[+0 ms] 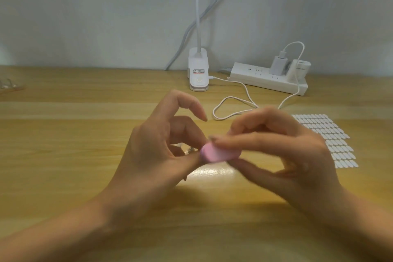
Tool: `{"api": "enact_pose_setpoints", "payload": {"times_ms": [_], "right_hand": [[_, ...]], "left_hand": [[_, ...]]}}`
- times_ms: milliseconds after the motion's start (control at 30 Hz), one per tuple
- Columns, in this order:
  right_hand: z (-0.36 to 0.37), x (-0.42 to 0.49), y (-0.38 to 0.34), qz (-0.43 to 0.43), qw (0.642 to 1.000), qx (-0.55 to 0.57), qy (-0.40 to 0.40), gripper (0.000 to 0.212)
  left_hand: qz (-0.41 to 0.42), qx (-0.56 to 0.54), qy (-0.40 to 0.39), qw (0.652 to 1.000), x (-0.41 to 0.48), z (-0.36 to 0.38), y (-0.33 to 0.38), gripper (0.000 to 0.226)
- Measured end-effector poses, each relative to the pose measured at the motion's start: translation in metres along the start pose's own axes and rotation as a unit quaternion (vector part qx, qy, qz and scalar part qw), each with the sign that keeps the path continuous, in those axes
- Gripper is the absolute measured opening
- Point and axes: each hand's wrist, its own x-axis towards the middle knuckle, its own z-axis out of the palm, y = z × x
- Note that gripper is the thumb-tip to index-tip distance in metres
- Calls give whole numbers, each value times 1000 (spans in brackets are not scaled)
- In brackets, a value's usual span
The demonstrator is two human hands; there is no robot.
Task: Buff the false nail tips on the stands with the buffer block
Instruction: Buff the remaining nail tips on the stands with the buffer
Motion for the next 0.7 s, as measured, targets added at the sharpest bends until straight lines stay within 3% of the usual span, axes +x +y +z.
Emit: {"api": "enact_pose_setpoints", "payload": {"times_ms": [600,700], "right_hand": [[-1,-1,5,-9,1000,3,-17,27],[-3,-1,7,15,1000,13,10,28]], "left_hand": [[-4,5,-9,1000,-4,0,1,41],[-3,14,-7,1000,-3,0,-2,44]]}}
